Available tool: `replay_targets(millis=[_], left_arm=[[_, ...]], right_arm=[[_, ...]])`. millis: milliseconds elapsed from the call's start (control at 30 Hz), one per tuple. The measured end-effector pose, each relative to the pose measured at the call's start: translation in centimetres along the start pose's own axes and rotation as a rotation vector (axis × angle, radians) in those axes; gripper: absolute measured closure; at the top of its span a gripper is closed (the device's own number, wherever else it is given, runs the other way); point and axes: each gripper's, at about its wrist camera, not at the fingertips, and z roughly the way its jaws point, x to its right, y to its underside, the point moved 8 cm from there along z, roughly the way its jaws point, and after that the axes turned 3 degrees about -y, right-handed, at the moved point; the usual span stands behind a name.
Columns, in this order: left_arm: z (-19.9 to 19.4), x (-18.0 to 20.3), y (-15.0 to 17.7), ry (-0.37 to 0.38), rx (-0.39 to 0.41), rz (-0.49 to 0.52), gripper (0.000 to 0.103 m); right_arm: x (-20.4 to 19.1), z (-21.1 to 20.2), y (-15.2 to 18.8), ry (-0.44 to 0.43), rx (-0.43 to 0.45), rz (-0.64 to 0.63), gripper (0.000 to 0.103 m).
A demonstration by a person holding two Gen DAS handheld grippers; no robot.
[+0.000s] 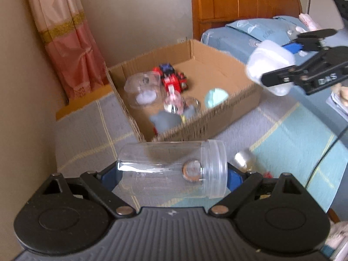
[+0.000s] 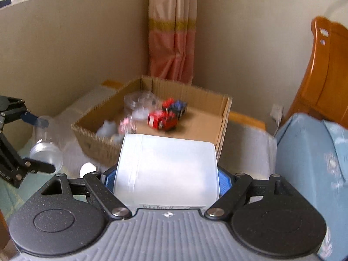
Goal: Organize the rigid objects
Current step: 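Lower the clear jar into the box with the left gripper while the right releases the white box inside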
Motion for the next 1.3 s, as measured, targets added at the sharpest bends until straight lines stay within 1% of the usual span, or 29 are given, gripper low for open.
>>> replay_targets(millis=[167,333,433,567,700,767,833,867,967,1100,1200,1233,1300], left_arm=[[-0.2,-0.6,-3.5,-0.022,0.029,0.017,0.01],[0.8,-1.3,-6.6,-0.035,0.038,0.015,0.01],[1.5,-1.3,-7.7,-0.039,0.034,0.018,0.01],[2.5,-0.9,-8.7,-0.033,0.025,0.019,0.01],[3.6,0.1,-9.4,-0.015,0.016,0.028,0.01],[4.0,0.5,-9.7,-0.012,0.013,0.029,0.01],[4.8,1.0,-10.2,-0.003,0.002,0.025,0.01],[5.0,1.2,-10.2,0.003,0.0,0.023,0.01],[6.1,2.0,-10.9,0.017,-0.01,0.021,0.01],[7.3,3.2,-11.9,0.034,-0.016,0.005,0.01],[8.1,4.0,-12.9,0.054,-0.003,-0.046,0.009],[8.4,4.3,-13.2,0.058,-0.003,-0.068,0.008],[8.9,4.7,-13.5,0.067,-0.018,-0.091,0.007]], right_arm=[[1.5,2.8,-3.3,-0.011,0.007,-0.004,0.016],[2.8,6.3,-5.8,-0.02,-0.015,-0.005,0.016],[3.3,7.9,-6.7,-0.022,-0.026,-0.014,0.016],[4.3,10.3,-7.8,-0.003,-0.049,-0.017,0.016],[5.4,12.6,-8.8,0.011,-0.064,0.014,0.016],[6.2,13.6,-9.2,0.039,-0.061,0.022,0.014],[6.8,13.7,-9.4,0.061,-0.06,0.028,0.005],[7.0,13.5,-9.4,0.056,-0.056,0.037,0.004],[7.5,12.4,-9.3,0.037,-0.04,0.041,0.002],[8.8,10.9,-8.8,0.054,-0.025,0.056,0.0],[9.9,9.7,-8.6,0.075,-0.015,0.068,0.0],[10.3,9.2,-8.5,0.084,-0.011,0.071,0.0],[11.1,8.2,-8.5,0.1,0.003,0.083,0.0]])
